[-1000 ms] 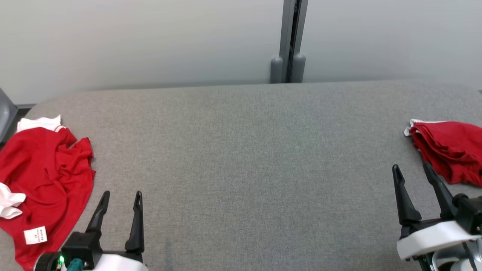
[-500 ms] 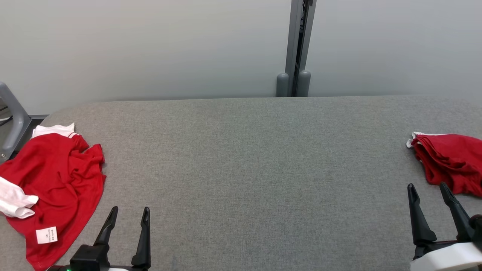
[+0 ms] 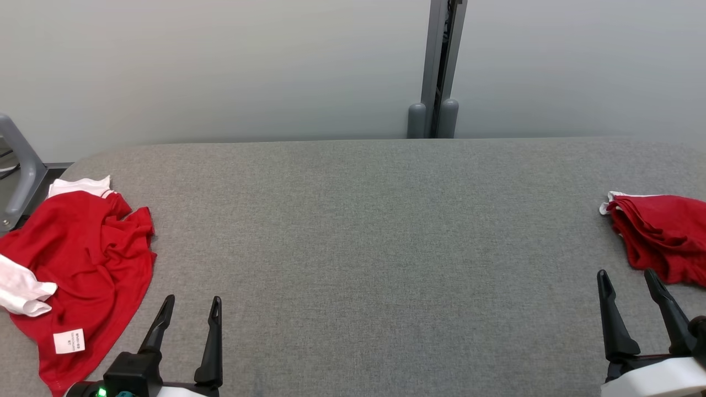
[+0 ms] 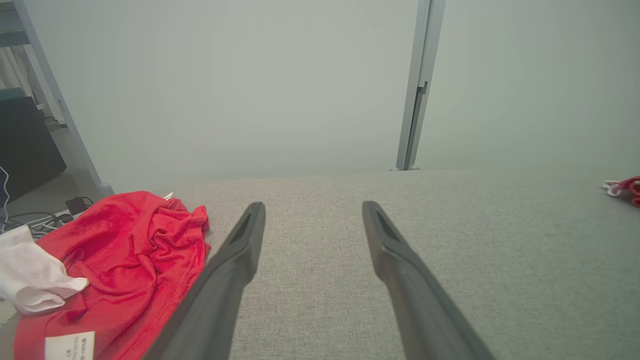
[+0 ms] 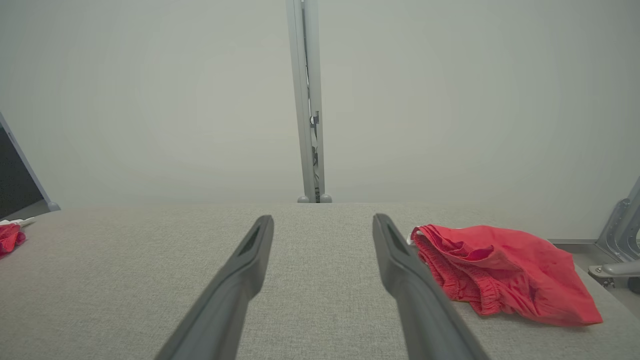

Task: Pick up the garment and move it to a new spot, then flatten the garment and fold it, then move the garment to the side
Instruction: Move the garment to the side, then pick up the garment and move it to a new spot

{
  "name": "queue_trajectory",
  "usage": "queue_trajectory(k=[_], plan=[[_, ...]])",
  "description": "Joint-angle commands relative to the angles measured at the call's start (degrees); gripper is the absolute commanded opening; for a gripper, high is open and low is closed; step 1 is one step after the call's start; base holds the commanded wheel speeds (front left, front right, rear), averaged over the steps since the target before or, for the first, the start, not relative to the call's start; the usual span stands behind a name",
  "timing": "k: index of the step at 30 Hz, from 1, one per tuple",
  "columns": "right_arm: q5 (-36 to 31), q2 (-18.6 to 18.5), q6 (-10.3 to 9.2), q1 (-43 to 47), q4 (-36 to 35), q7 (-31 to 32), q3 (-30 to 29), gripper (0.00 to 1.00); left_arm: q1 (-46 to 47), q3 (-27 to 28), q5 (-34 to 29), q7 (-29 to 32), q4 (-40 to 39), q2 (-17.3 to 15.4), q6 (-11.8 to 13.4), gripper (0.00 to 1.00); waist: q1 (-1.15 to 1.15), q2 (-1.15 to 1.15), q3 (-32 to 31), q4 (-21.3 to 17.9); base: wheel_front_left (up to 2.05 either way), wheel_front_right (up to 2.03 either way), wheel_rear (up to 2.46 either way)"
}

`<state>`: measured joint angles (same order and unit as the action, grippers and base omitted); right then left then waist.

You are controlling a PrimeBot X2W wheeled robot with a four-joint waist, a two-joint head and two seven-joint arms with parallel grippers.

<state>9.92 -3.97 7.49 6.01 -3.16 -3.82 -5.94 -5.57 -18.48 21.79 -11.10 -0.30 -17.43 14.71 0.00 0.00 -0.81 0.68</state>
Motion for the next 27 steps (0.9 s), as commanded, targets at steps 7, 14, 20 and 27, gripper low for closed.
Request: queue_trajectory(k=[7, 14, 20, 27], plan=[[-0.12, 0.10, 0.02, 0.46, -0.41, -0.10, -0.54, 1.00, 1.28, -0.13, 0.27, 0.28, -0.14, -0.19, 0.43, 1.00, 0.00, 0.00, 0.25, 0.34, 0.00, 0.00, 0.00], [-0.27, 0.36, 0.02, 0.87, -1.64, 0.39, -0.33, 1.00, 3.67, 0.16, 1.33, 0.33, 0.58, -0.39, -1.06, 1.00, 0.00, 0.00, 0.18, 5.78, 0.00, 0.00, 0.00], [0.17, 0.65, 0.02, 0.54, -2.54, 0.68, 0.89, 1.00, 5.41, 0.90, 2.44, -0.13, 1.32, -0.94, -2.10, 1.00, 0.00, 0.00, 0.14, 12.84, 0.00, 0.00, 0.00], [0.39, 0.78, 0.02, -0.87, -2.75, 0.70, 3.71, 1.00, 6.57, 2.39, 3.51, -1.57, 2.01, -1.18, -2.81, 1.00, 0.00, 0.00, 0.82, 19.94, 0.00, 0.00, 0.00]])
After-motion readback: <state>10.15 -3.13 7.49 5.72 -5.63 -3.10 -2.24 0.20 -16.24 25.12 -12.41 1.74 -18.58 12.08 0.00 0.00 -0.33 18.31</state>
